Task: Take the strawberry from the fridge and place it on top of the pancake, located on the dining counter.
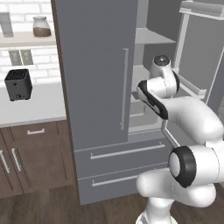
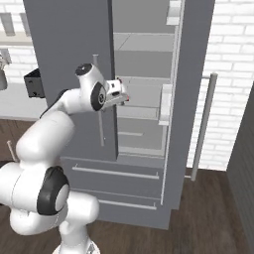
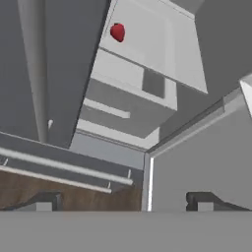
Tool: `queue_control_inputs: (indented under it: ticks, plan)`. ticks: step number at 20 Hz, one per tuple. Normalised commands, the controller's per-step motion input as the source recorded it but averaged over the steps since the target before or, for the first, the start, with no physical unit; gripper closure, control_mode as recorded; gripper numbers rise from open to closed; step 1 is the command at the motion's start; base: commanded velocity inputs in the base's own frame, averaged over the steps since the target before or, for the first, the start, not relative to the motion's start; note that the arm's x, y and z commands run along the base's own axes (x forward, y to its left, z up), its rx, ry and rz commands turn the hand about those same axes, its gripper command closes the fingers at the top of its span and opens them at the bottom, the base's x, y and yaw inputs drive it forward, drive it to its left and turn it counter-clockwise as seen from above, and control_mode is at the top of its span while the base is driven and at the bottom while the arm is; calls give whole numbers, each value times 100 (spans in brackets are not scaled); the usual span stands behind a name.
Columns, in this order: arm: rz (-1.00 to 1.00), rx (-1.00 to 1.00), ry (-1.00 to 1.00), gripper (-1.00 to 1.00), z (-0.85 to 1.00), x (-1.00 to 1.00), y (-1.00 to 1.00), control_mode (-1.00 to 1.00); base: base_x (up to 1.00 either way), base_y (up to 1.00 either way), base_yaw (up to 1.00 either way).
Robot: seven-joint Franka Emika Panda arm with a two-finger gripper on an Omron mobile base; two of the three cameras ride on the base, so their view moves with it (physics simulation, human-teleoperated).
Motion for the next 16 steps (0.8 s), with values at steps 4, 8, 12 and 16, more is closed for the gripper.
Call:
queue_control_inputs:
  ticks: [4,8,12,16]
  plan:
    - [-13,43,-40,-100,13,4,90,-100,0,0,0]
    - [-14,8,-22,-100,63,1,71,-100,0,0,0]
    - [-1,9,7,-100,52,25,32,-100,0,0,0]
    - [5,24,20,-100,16,50,0,-100,0,0,0]
